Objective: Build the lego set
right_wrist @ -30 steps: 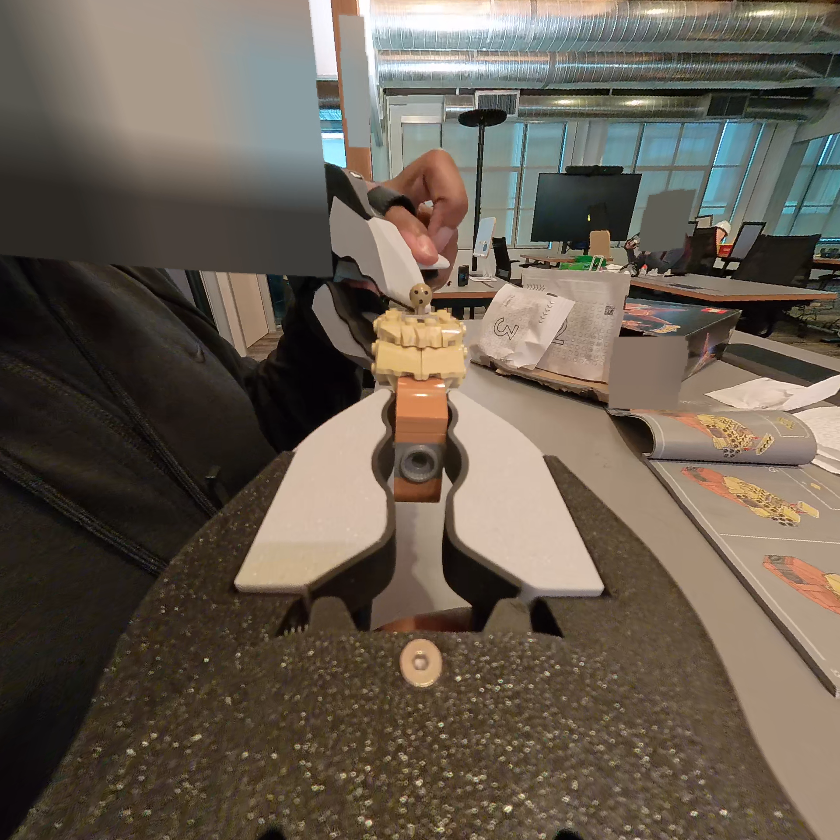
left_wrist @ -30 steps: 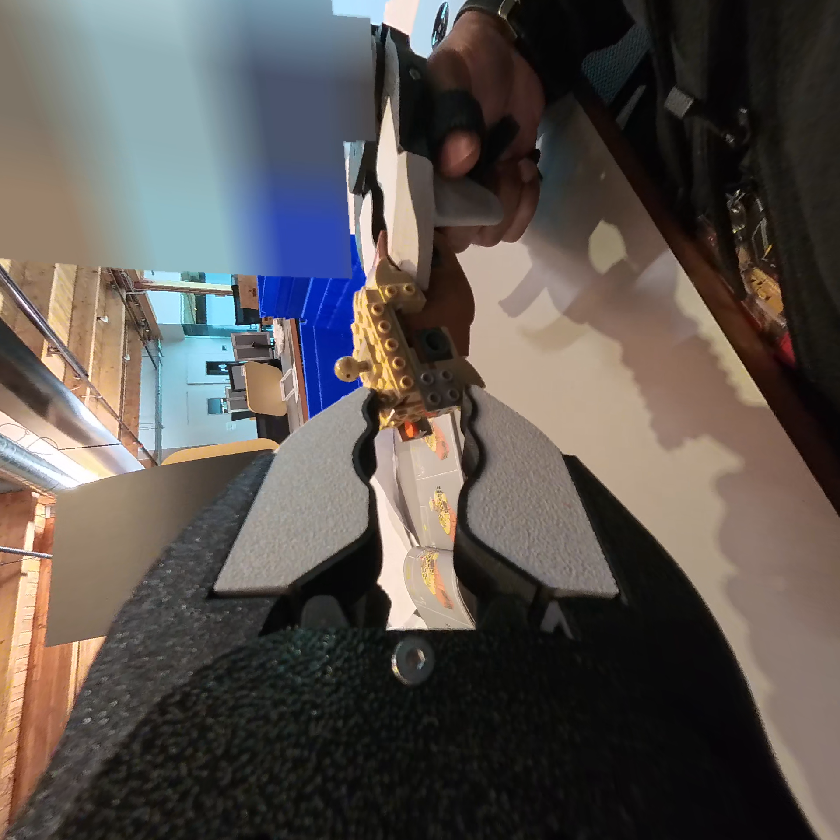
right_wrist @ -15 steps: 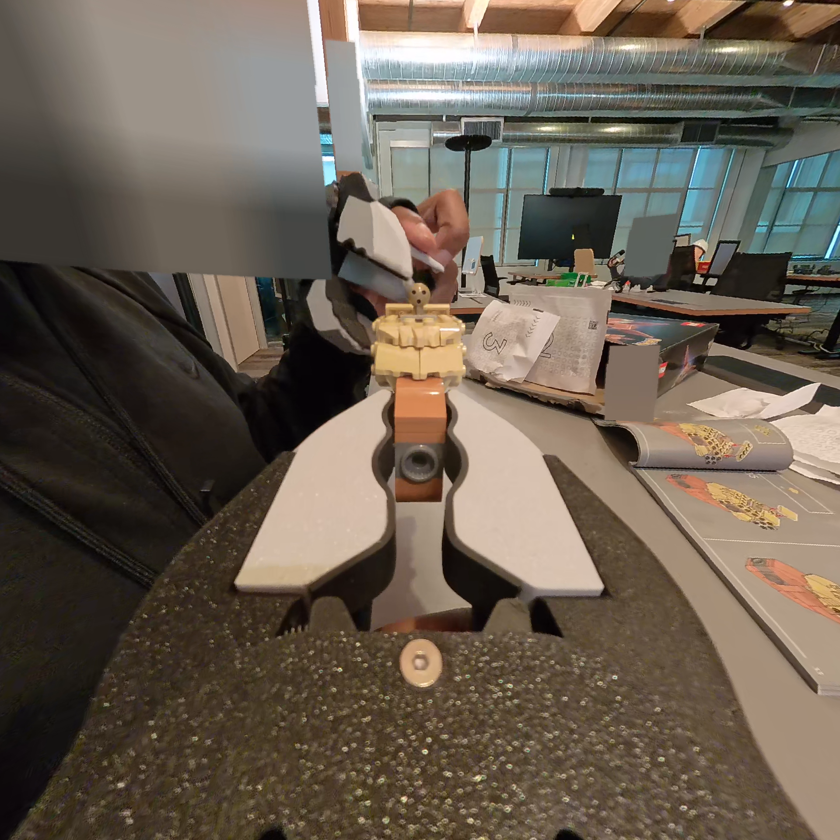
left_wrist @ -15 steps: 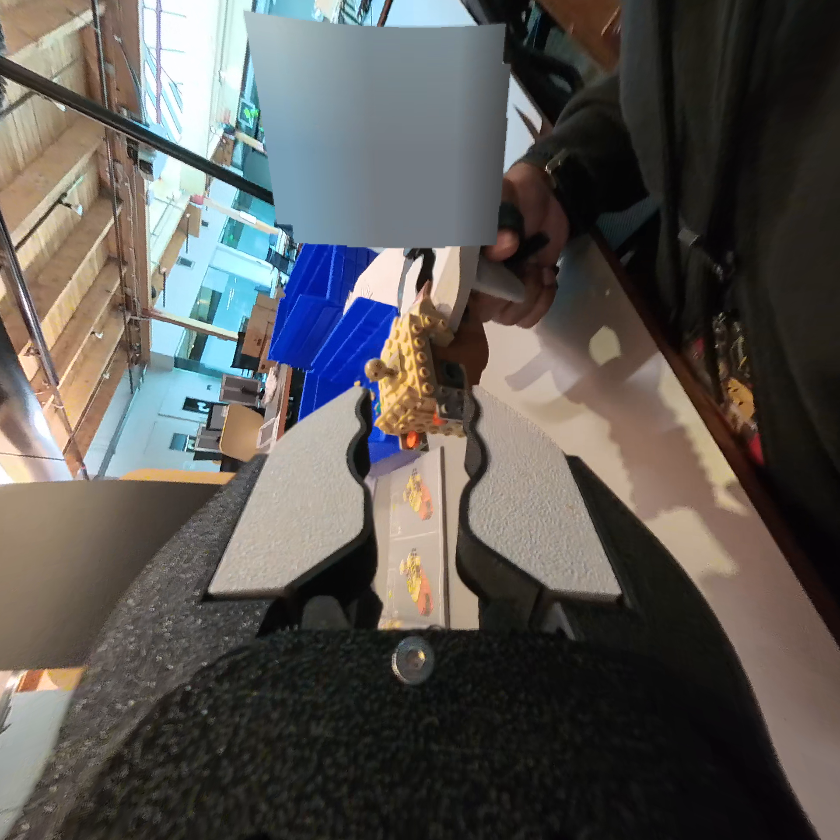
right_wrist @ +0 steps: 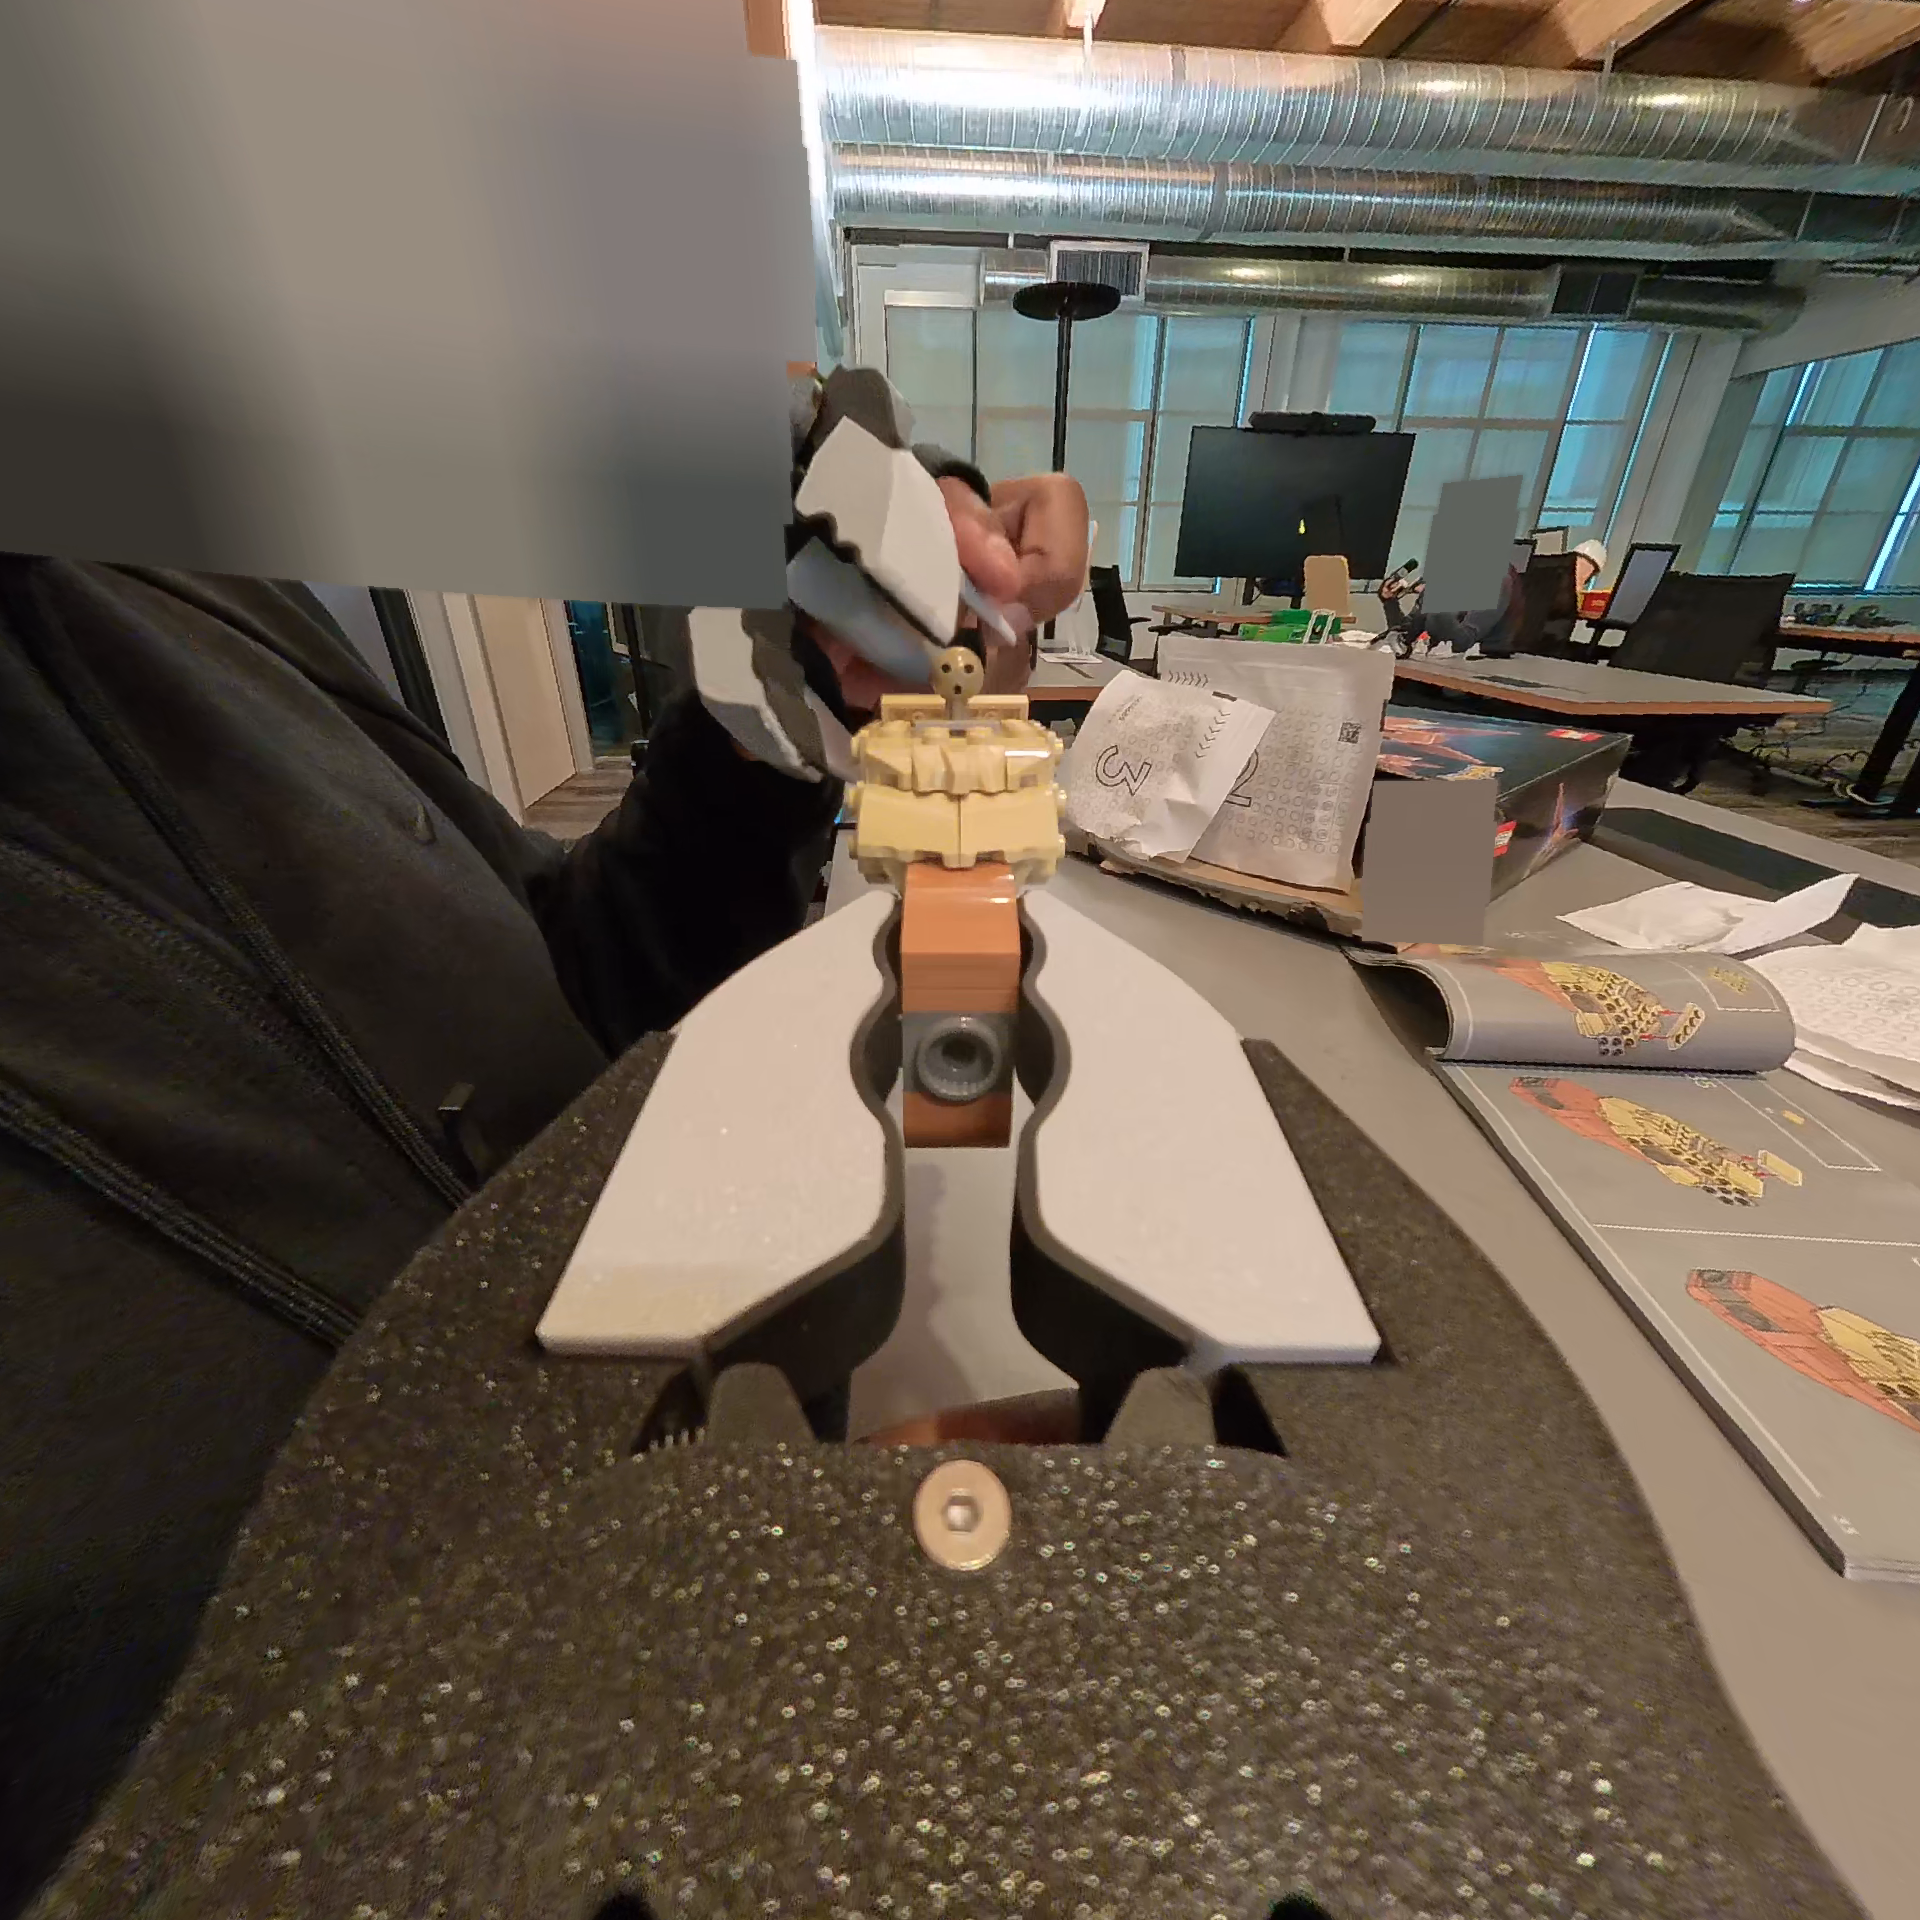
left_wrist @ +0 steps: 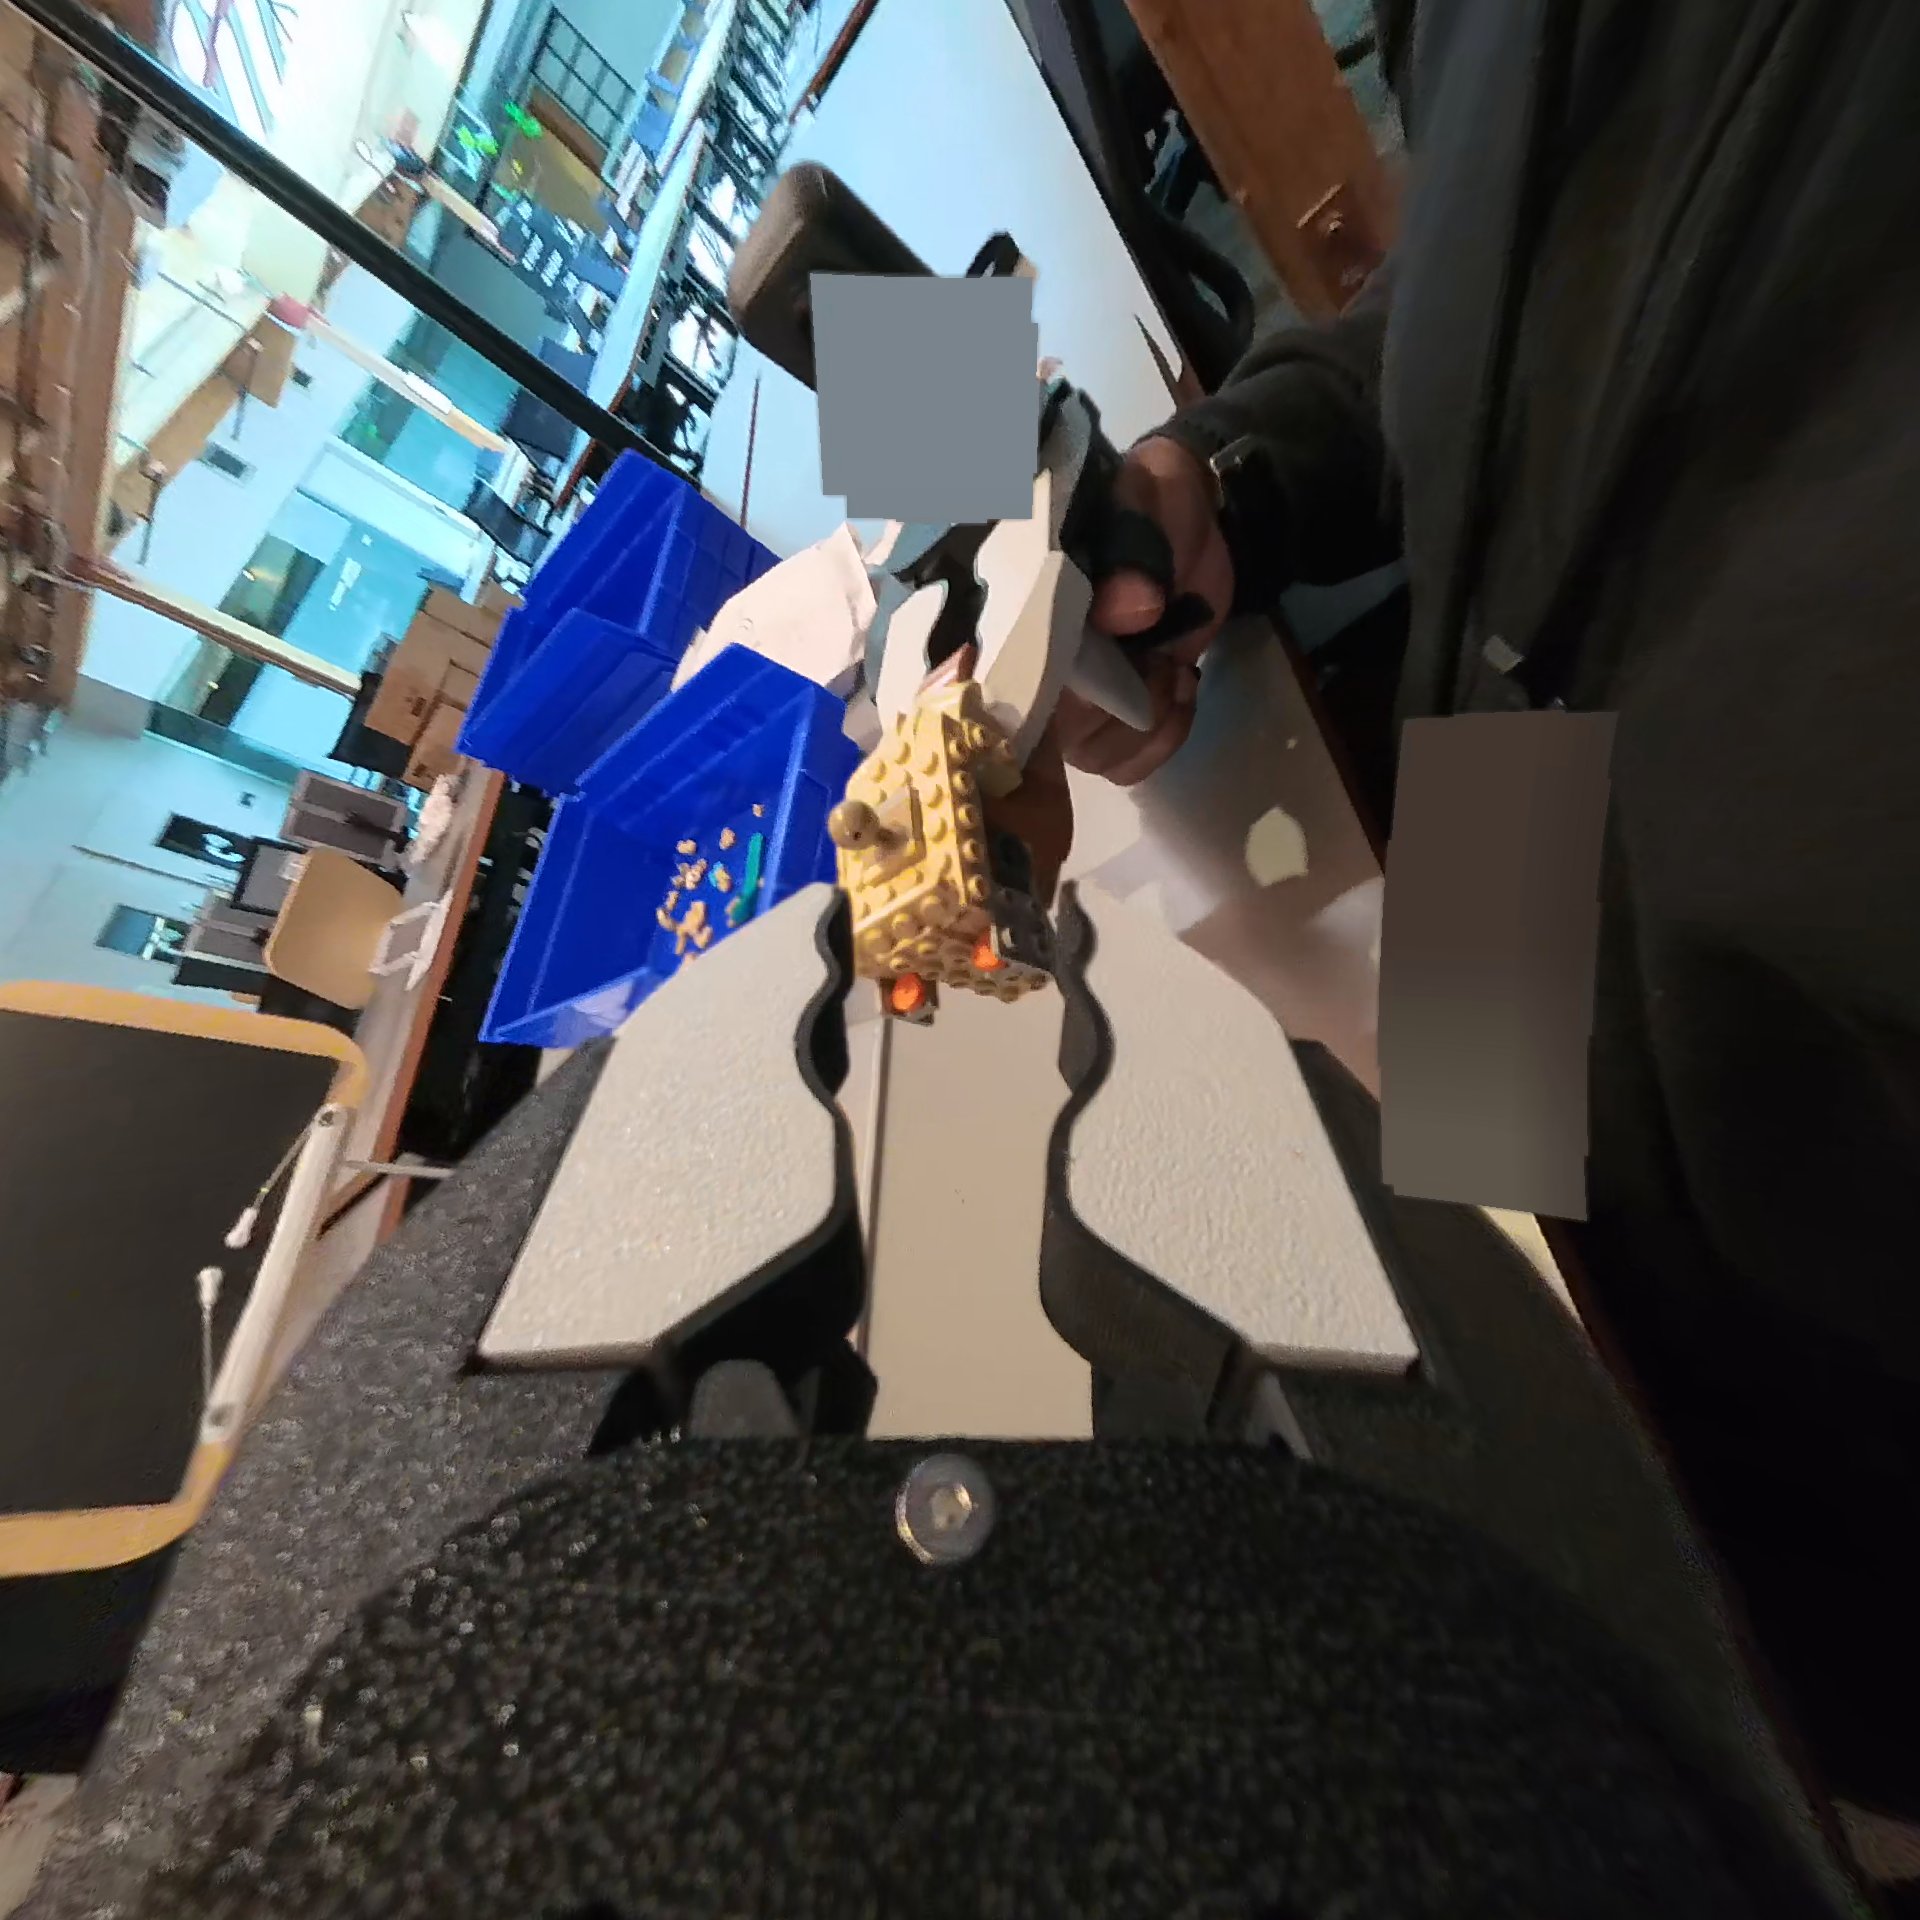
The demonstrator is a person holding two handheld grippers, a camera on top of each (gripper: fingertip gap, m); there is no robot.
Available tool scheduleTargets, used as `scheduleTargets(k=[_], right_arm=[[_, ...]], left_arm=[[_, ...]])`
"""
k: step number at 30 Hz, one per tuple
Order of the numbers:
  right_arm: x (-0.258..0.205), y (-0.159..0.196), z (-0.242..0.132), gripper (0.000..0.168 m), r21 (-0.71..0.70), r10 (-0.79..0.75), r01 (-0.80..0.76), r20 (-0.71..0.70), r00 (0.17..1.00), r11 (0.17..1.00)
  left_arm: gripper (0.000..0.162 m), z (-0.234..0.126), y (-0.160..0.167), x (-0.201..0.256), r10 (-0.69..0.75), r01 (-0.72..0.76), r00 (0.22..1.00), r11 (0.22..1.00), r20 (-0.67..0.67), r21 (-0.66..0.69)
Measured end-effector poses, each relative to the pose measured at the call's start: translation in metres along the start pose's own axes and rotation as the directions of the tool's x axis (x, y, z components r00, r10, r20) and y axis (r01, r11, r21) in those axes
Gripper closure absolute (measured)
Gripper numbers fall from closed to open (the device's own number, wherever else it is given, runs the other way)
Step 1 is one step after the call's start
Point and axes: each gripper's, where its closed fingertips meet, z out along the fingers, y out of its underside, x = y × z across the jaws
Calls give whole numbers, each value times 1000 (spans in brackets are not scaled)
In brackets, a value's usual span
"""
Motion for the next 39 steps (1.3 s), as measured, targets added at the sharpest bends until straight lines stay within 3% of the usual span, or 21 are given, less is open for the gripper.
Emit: scheduleTargets(k=[9,16,20,25,27,31,39], right_arm=[[-1,5,3,151,-29,-20,20,-2,1000,999],[0,3,2,151,-17,-16,16,-6,1000,1000],[1,3,3,151,-18,-25,25,-15,1000,1000],[3,0,1,151,-2,-34,34,-37,999,999],[3,0,2,151,-5,-36,36,-37,999,999],[1,0,2,151,-3,-42,42,-36,998,999],[1,3,3,151,-18,-66,65,-50,997,998]], left_arm=[[127,10,5,15,-64,56,990,996,-125,-67],[124,-1,-10,-12,-281,280,956,960,-79,-23],[124,1,-12,-27,-469,467,880,883,-76,-43],[121,3,-3,-41,-721,723,687,691,-91,-18],[119,5,1,-29,-738,737,662,673,-130,-62],[120,5,15,-21,-724,714,686,688,-71,-129],[136,2,11,-15,-714,692,693,697,-95,-189]])
